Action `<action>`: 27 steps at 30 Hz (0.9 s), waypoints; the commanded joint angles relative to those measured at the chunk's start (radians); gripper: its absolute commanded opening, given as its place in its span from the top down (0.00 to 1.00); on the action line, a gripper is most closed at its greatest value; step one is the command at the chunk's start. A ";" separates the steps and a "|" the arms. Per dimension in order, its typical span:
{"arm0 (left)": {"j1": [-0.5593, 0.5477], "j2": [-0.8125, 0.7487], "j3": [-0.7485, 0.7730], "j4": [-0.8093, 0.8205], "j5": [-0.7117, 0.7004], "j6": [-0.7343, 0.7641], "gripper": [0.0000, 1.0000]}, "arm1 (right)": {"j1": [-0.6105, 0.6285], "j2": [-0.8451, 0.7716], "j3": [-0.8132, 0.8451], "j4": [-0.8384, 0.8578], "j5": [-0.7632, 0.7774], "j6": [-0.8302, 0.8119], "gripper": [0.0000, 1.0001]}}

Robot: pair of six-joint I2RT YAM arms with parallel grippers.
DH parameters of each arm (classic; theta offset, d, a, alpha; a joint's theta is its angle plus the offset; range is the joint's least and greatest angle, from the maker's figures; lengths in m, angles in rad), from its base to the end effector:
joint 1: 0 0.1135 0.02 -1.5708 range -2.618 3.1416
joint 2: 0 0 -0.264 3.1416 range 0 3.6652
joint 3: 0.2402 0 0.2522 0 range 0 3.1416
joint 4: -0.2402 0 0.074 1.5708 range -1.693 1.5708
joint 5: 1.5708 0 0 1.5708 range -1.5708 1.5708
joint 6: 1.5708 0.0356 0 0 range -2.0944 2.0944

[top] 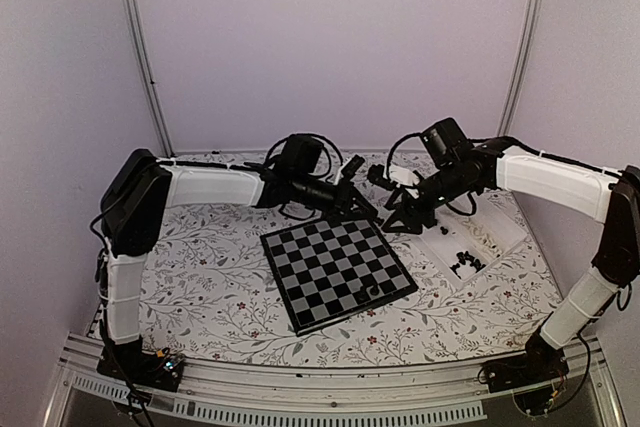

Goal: Set up the chess pieces on the board
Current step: Place the chess piece on the chessboard.

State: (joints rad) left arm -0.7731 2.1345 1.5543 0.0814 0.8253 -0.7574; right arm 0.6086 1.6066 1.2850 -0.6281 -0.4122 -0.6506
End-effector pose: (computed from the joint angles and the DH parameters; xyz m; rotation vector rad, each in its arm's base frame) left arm 0.3289 -0.3574 0.2056 0.6242 2.3253 -1.6945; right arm 0.2731 0.2077 0.2701 -1.5884 1.8989 0.4997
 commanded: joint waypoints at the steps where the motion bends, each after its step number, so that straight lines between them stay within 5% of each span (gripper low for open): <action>1: 0.010 -0.181 -0.014 -0.300 -0.273 0.297 1.00 | -0.157 -0.065 -0.039 -0.053 -0.224 -0.039 0.36; 7: -0.057 -0.333 -0.086 -0.553 -0.634 0.586 1.00 | -0.394 -0.066 -0.170 0.100 -0.241 0.042 0.35; 13: -0.173 -0.394 -0.155 -0.689 -0.875 0.693 1.00 | -0.433 -0.072 -0.236 0.203 -0.074 0.081 0.34; 27: -0.315 -0.307 -0.198 -0.771 -0.823 0.692 1.00 | -0.435 -0.019 -0.232 0.182 -0.091 0.082 0.34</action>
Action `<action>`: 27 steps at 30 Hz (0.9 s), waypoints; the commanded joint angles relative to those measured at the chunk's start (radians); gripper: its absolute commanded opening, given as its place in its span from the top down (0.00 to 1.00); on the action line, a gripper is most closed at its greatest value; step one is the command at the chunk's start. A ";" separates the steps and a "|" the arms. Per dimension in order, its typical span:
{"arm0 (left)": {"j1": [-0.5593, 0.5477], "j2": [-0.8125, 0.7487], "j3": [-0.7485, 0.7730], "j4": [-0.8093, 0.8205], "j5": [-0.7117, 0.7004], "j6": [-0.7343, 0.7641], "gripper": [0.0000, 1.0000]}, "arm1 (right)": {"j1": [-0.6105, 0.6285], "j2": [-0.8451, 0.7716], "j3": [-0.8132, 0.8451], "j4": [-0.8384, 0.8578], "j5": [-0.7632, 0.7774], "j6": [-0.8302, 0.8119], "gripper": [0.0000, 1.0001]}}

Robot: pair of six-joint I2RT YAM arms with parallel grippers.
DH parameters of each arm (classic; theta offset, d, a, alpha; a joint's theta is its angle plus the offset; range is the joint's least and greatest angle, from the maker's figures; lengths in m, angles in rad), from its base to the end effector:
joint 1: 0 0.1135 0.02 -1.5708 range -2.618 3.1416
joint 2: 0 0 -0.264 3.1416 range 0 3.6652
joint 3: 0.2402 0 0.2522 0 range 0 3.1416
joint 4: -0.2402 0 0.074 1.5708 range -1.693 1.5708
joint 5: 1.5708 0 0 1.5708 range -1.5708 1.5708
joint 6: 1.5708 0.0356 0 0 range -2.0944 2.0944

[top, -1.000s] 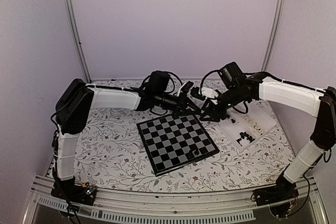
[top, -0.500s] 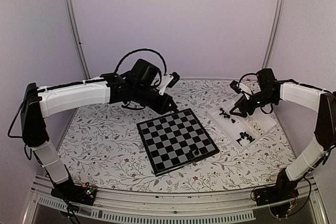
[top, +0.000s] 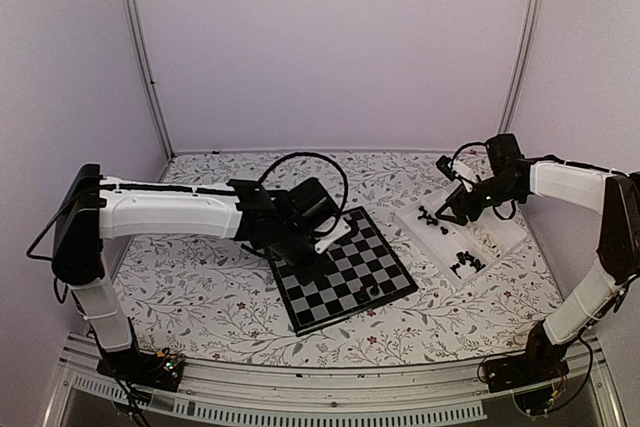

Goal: Set up the chess pieces on the board
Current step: Place the chess piece on the chessboard.

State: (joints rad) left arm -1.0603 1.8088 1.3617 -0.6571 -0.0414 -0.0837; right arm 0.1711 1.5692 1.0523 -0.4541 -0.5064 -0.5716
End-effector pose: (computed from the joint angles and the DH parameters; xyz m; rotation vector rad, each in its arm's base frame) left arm 0.1862 -0.3294 0.2204 1.2602 2.4008 -0.3016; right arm 0.3139 0.0718 0.2218 -1.0593 2.1862 0.4651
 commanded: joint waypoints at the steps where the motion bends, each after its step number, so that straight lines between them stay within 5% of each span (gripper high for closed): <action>1: -0.031 0.022 -0.006 -0.032 0.067 0.019 1.00 | 0.004 0.019 0.001 0.006 0.003 0.001 0.34; 27: -0.067 0.096 -0.031 -0.078 0.162 0.024 1.00 | 0.004 0.044 0.007 -0.023 -0.009 -0.014 0.34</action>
State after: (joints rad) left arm -1.1091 1.8858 1.3453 -0.7200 0.1234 -0.0742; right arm 0.1711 1.5978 1.0523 -0.4637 -0.5068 -0.5797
